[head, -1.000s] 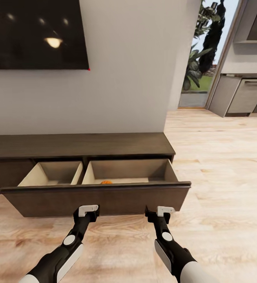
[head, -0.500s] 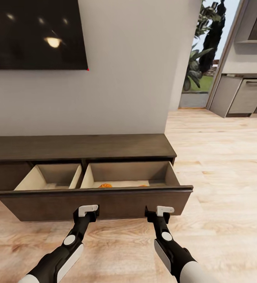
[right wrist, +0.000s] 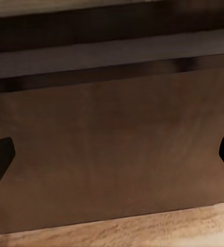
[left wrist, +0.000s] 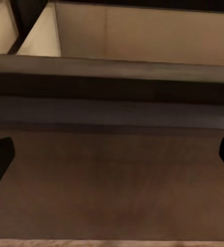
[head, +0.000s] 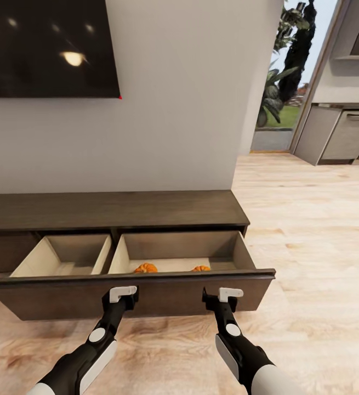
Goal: Place each of the two pumpkins and all three candles from the living room inside a cabinet in the living room (use any cabinet), then make sure every cabinet is closed, and position the cauldron so it is next to a table in the living room.
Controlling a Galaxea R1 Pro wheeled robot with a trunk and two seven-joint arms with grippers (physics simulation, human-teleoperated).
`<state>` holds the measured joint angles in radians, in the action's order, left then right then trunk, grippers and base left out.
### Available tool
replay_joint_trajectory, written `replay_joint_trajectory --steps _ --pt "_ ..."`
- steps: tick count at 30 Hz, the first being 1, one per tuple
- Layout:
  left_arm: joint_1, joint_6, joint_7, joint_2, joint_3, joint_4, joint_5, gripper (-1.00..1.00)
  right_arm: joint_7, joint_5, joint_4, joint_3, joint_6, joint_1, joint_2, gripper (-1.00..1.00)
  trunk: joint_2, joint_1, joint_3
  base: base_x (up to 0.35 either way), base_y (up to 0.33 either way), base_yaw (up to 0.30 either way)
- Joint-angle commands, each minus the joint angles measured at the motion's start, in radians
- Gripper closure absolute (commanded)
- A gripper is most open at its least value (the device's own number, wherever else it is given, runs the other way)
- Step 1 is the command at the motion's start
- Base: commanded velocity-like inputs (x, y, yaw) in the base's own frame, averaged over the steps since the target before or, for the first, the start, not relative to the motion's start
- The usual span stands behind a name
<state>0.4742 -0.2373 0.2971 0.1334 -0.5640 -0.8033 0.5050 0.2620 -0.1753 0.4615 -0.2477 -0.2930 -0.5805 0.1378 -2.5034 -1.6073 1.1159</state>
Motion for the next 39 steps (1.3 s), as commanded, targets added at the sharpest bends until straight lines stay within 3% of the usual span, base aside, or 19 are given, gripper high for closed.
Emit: replay_joint_trajectory --steps 1,31,39 --pt "0.001 -0.006 0.008 0.002 -0.008 0.0 0.009 -1.0 0.007 -0.01 -0.001 -0.008 -0.005 -0.001 -0.001 -1.0 0.0 0.0 0.001 0.048 0.0 0.0" --pt "0.001 -0.007 0.008 0.002 -0.008 0.0 0.008 -1.0 0.006 -0.01 -0.002 -0.008 -0.003 -0.001 0.0 -1.0 0.0 0.0 0.001 0.066 0.0 0.0" --pt "0.001 -0.01 0.01 0.002 -0.041 0.0 0.005 -1.0 0.006 -0.01 -0.003 -0.008 -0.004 -0.001 0.0 -1.0 0.0 0.0 0.001 0.01 0.0 0.0"
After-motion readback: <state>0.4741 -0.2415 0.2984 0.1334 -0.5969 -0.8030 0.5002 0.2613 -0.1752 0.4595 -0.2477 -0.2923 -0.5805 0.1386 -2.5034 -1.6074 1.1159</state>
